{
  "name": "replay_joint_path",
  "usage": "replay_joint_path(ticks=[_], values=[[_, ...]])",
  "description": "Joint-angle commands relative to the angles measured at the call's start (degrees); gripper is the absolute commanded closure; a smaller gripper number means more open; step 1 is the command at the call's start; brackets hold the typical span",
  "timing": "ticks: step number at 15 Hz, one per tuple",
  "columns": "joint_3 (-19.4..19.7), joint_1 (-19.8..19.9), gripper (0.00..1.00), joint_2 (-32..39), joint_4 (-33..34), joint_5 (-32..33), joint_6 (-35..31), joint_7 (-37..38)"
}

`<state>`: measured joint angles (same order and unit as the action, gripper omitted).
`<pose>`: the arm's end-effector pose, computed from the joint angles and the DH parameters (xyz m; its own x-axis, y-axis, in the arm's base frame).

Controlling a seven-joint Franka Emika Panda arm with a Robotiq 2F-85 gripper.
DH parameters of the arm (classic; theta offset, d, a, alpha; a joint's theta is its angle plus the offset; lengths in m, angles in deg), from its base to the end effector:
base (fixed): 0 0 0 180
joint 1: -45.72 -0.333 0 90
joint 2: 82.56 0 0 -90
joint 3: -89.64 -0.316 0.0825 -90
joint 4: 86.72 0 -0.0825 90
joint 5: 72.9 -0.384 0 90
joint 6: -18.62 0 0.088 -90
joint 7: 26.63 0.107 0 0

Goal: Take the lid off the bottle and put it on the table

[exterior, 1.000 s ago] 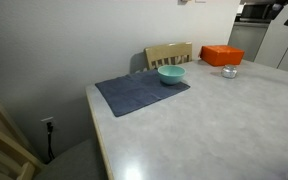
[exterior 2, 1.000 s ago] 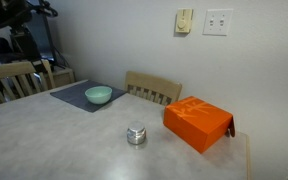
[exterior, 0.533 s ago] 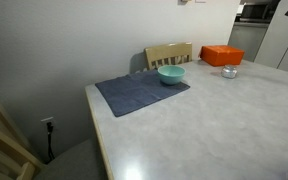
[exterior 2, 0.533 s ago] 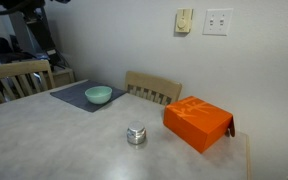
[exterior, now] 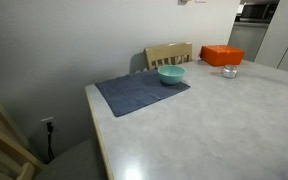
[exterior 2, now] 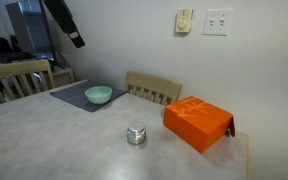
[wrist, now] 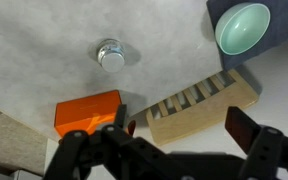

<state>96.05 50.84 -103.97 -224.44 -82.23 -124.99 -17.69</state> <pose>0.4595 -0.0984 0.5051 0.7892 -0.4595 0.4074 -0.3867 -0.8872 -0.2516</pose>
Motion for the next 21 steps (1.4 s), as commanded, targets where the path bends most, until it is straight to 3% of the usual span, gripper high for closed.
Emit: replay_joint_path(ticks=[1,2,6,11,16,21], values=[[1.83,2.20,0.00,5.01,6.46,-0.20,4.51,0.51],[0.73,1.42,0.00,1.48,2.25,-0.22,1.44,0.20],[0.76,1.54,0.00,1.94,2.93,-0.20,1.73,0.17],[3.74,3.46,0.00,4.78,12.98,0.50,25.02,0.72],[3.54,5.58,0.00,11.57,29.26,7.49,47.46,5.83],[3.11,4.41,0.00,23.57,40.80,11.63,54.21,5.76]])
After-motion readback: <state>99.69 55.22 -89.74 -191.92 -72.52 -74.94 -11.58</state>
